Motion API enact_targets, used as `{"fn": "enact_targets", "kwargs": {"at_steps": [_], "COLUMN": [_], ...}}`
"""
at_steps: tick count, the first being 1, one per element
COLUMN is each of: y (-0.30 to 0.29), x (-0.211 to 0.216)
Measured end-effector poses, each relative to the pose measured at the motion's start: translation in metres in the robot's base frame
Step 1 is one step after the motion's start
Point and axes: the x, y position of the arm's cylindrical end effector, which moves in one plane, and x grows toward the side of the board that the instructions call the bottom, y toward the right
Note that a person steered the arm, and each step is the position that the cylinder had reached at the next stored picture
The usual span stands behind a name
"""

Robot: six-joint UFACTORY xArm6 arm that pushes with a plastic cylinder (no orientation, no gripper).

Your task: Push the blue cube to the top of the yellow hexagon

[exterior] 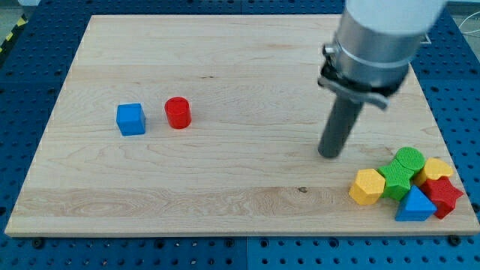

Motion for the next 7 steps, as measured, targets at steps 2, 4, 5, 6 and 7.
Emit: {"fn": "enact_targets", "kwargs": {"at_steps": [2,4,5,6,7], "y": [-0.117,-0.314,-0.347,-0.328,-0.298], "x": [-0.084,-0.112,-0.089,-0.055,-0.039]}}
